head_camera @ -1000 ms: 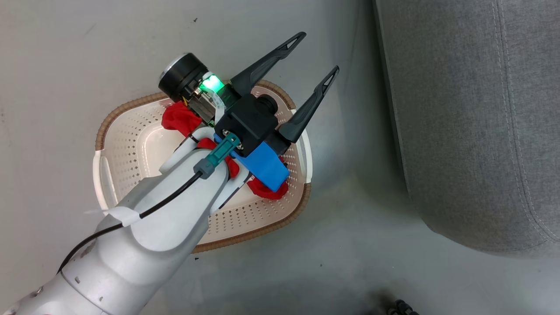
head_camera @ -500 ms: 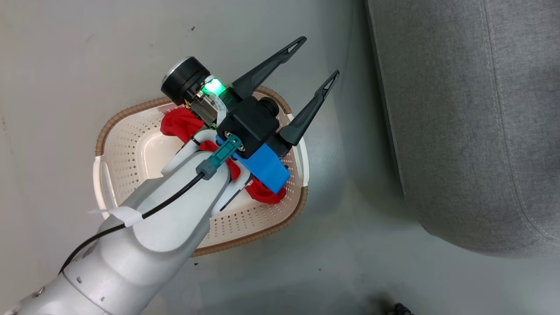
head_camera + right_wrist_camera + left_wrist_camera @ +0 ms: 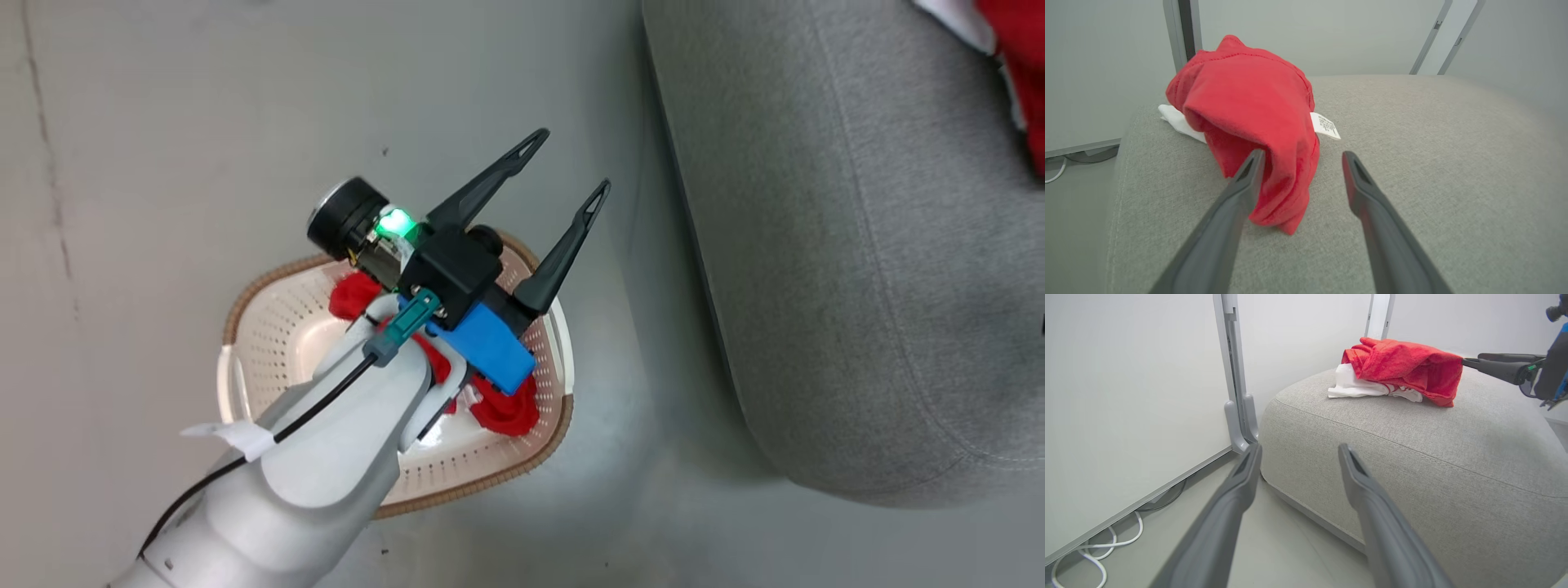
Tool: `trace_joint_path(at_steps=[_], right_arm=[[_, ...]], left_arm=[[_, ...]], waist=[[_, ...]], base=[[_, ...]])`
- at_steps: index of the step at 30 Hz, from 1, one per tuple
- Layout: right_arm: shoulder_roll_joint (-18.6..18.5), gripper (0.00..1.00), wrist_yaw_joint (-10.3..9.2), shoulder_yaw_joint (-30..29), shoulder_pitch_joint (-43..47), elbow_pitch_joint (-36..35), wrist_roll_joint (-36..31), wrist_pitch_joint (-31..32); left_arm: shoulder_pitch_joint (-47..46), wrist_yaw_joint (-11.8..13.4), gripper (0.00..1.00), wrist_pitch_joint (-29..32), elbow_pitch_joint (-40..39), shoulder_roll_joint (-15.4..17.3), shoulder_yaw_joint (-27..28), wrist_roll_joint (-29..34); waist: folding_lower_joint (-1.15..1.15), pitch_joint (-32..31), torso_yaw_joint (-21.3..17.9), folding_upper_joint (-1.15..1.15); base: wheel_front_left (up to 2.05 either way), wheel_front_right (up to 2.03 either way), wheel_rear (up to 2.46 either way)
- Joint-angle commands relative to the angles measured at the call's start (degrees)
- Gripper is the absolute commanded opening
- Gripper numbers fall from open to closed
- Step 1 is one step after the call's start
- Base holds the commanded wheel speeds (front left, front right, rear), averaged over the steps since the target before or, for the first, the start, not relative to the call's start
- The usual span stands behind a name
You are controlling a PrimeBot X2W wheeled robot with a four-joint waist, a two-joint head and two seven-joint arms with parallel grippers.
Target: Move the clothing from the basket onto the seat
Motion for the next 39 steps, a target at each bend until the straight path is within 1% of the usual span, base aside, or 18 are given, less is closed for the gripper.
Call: trace_joint_path(at_steps=[1,6,13,18,22,30,39], right_arm=[[0.55,1.00,0.02,0.45,2.59,-1.71,-0.31,-0.21],[2.39,1.00,0.02,4.92,9.02,-6.59,-0.24,-0.21],[4.89,1.00,0.02,14.07,14.77,-13.36,1.30,-0.20],[6.13,1.00,0.03,18.58,17.60,-17.73,2.33,-0.21],[7.54,1.00,0.02,20.63,19.96,-20.35,3.21,-0.20],[9.20,1.00,0.02,23.08,24.89,-23.98,2.90,-0.21],[10.43,1.00,0.03,25.08,29.05,-25.72,2.02,-0.20]], left_arm=[[1.46,0.47,1.00,-0.24,-0.32,-0.31,0.99,-0.42],[6.40,1.14,1.00,-0.27,-1.67,-0.39,4.03,-0.98],[15.06,2.58,1.00,-0.26,-5.46,-0.55,11.36,-0.25],[19.92,3.06,1.00,-0.23,-7.76,-0.99,16.89,1.23],[23.69,3.08,1.00,-0.24,-9.03,-1.72,21.67,2.36],[29.78,2.04,1.00,-0.23,-10.63,-4.39,30.00,4.51],[36.08,0.49,1.00,-0.24,-11.68,-6.18,37.45,7.22]], waist=[[0.00,-4.05,0.45,0.00],[0.00,-9.22,1.28,0.00],[0.00,-15.55,2.83,0.00],[0.00,-18.57,5.03,0.00],[0.00,-20.89,6.95,0.00],[0.00,-25.00,10.91,0.00],[0.00,-28.10,12.50,0.00]], base=[[0.00,0.00,0.00],[0.00,0.00,0.00],[0.00,0.00,0.00],[0.00,0.00,0.00],[0.00,0.00,0.00],[0.00,0.00,0.00],[0.00,0.00,0.00]])
